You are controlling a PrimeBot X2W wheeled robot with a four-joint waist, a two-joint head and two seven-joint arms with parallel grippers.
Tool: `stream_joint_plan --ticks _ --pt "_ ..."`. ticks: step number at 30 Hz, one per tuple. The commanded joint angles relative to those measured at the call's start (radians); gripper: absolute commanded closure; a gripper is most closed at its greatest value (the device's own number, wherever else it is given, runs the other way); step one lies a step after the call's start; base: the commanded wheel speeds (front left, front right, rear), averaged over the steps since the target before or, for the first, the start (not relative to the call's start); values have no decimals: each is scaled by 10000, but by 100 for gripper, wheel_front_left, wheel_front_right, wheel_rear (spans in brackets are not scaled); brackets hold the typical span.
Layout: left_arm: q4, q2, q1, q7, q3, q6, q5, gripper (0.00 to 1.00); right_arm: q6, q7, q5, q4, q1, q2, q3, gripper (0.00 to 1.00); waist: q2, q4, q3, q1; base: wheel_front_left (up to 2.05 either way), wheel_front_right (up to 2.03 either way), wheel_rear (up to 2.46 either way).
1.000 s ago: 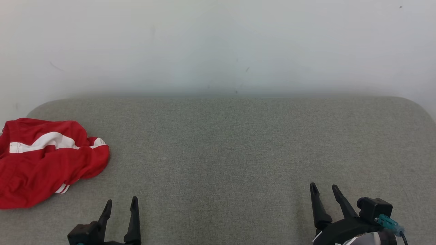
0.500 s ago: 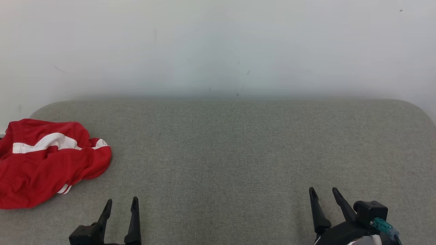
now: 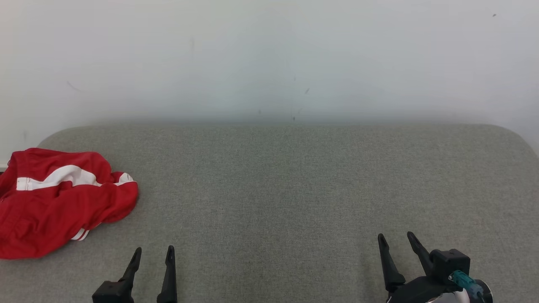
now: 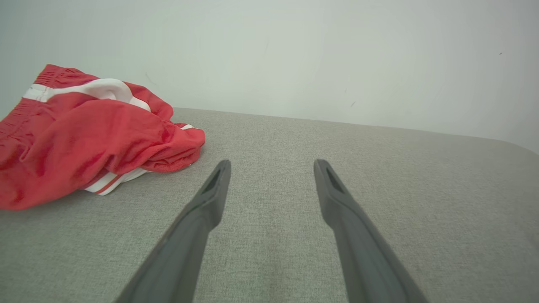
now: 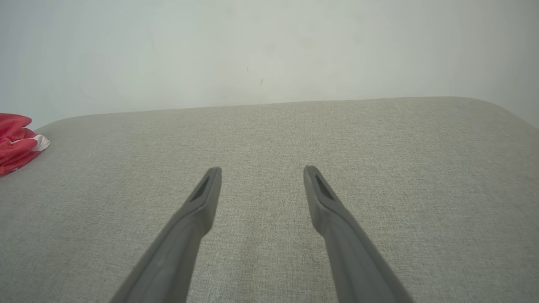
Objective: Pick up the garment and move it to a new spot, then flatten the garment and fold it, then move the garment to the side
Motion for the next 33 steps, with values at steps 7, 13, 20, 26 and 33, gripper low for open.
stream_joint_plan --ticks 7,13,20,26,33 --pt "43 -7 98 -53 -28 67 24 0 36 -51 -53 -14 67 -36 26 0 -1 8 40 -1 0 0 0" --pt "50 12 97 -53 -50 82 -42 0 35 -28 -5 -28 61 -36 38 0 -1 12 55 -1 0 0 0" --pt "80 10 16 -53 -88 154 -127 0 35 -56 28 -1 53 -34 16 0 -1 109 81 -1 0 0 0" --pt "0 10 -41 -53 34 251 -189 0 35 -68 69 -2 165 -31 11 0 -1 524 85 -1 0 0 0" --pt "-22 150 97 -53 122 324 -179 0 35 -68 190 -42 202 -31 58 0 -1 1694 46 -1 0 0 0"
